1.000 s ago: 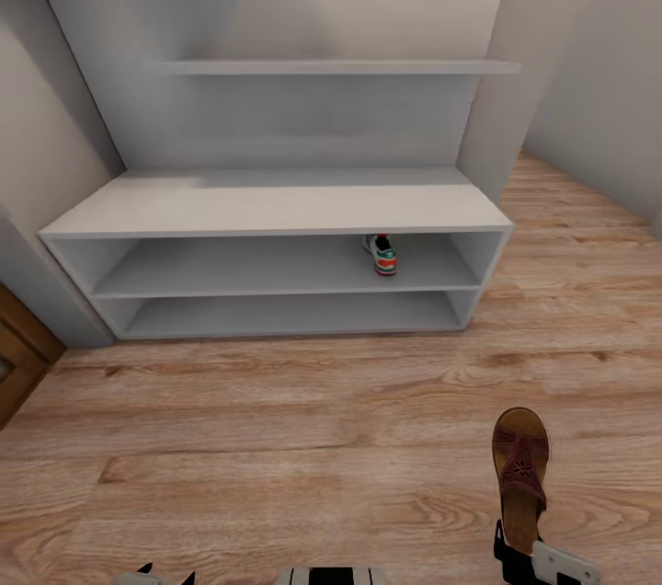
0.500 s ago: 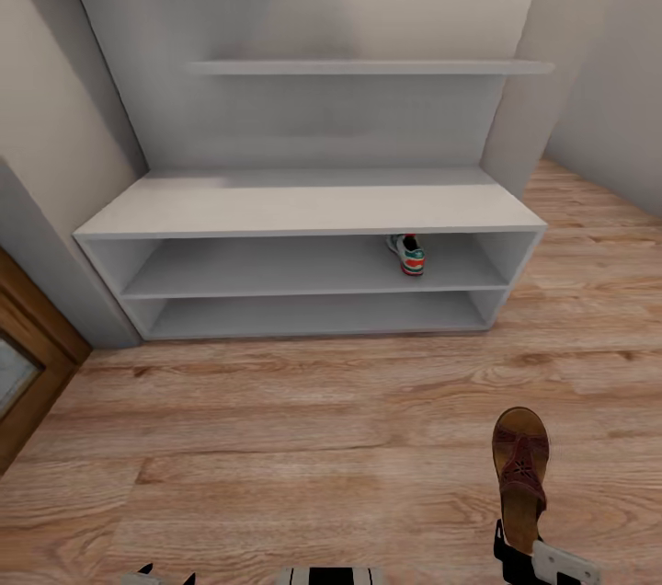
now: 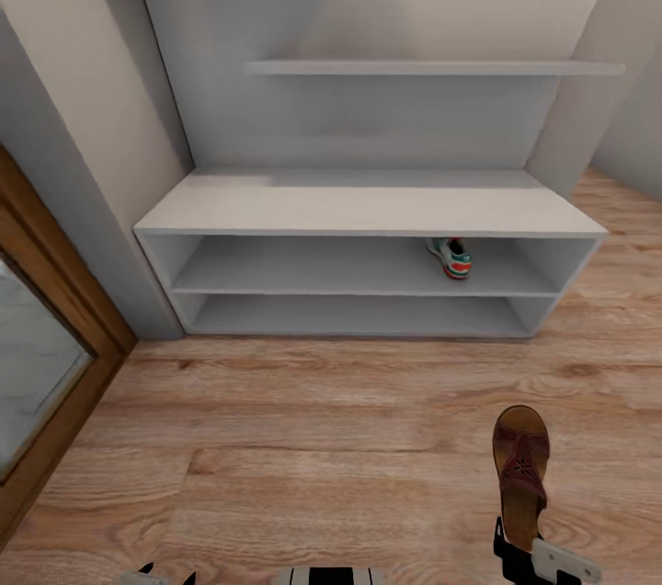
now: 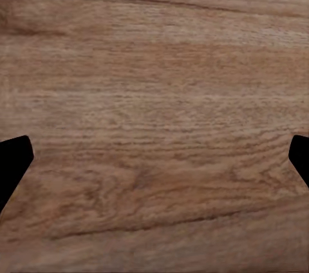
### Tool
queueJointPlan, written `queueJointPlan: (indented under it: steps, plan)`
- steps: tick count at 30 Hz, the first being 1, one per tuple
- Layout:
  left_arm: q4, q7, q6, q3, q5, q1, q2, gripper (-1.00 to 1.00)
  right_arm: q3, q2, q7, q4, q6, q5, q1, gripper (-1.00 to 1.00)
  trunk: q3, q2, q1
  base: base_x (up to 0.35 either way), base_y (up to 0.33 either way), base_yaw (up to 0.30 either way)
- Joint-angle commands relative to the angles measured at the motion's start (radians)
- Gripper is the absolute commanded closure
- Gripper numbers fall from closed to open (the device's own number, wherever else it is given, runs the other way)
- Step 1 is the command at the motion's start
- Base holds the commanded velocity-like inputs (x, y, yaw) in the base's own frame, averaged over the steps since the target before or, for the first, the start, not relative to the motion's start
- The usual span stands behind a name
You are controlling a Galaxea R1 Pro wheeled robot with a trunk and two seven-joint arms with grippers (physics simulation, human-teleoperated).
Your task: Pick up the two gym shoes and the two sandals from the corridor floor and place them onto the hallstand (shoe rack) in the corridor, making sure they are on the rack and not on the floor. Arrange them so the two gym shoes are next to each other and the two sandals are next to each other.
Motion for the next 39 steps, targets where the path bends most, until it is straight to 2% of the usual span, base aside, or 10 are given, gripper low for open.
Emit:
queueJointPlan:
  steps: [1,19,28,30,31,32,34,35,38,39]
  plan:
    - [0.002,-0.007,-0.001,0.002,0.005,-0.001,0.0,-1.0,-0.003,0.001,-0.002,-0.001,-0.001,0.005,0.0,1.0,-0.001,0.0,0.0,0.0,0.306,0.064]
    - [0.001,-0.006,-0.001,0.003,0.007,-0.001,0.001,-1.0,-0.003,0.002,-0.002,-0.015,-0.001,0.005,0.0,1.0,0.0,0.0,0.0,0.042,0.303,0.006]
    - [0.0,-0.022,-0.002,-0.007,0.0,0.0,-0.001,-1.0,0.018,0.001,0.001,0.044,0.006,0.013,0.0,1.0,0.0,0.0,0.0,0.011,0.034,0.0]
    - [0.0,-0.04,-0.004,-0.013,-0.001,-0.001,-0.003,-1.0,0.058,0.002,0.001,0.053,0.008,0.012,-0.001,1.0,0.0,0.0,0.0,0.001,0.003,0.0]
    - [0.0,-0.082,-0.013,-0.025,-0.002,-0.002,-0.009,-1.0,0.15,0.003,0.0,0.053,0.032,0.011,-0.001,1.0,0.0,0.0,0.0,0.0,0.0,0.0]
    - [0.0,-0.096,-0.015,-0.031,-0.002,-0.003,-0.009,-1.0,0.176,0.004,0.0,0.051,0.05,0.01,-0.003,1.0,0.0,0.0,0.0,0.0,0.0,0.0]
    - [-0.001,-0.15,-0.017,-0.063,-0.007,-0.007,-0.009,-1.0,0.246,0.01,-0.001,0.036,0.14,0.008,-0.015,1.0,0.0,0.0,0.0,0.0,0.0,0.0]
    - [-0.001,-0.194,-0.017,-0.089,-0.013,-0.009,-0.008,-1.0,0.281,0.02,-0.002,0.016,0.225,0.007,-0.034,1.0,0.0,0.0,0.0,0.0,0.0,0.0]
    - [-0.001,-0.258,-0.02,-0.121,-0.019,-0.009,-0.005,-1.0,0.313,0.047,-0.002,-0.024,0.366,0.006,-0.079,1.0,0.0,0.0,0.0,0.0,0.0,0.0]
    - [-0.001,-0.293,-0.023,-0.133,-0.021,-0.009,-0.003,-1.0,0.325,0.071,-0.002,-0.048,0.458,0.005,-0.115,1.0,0.0,0.0,0.0,0.0,0.0,0.0]
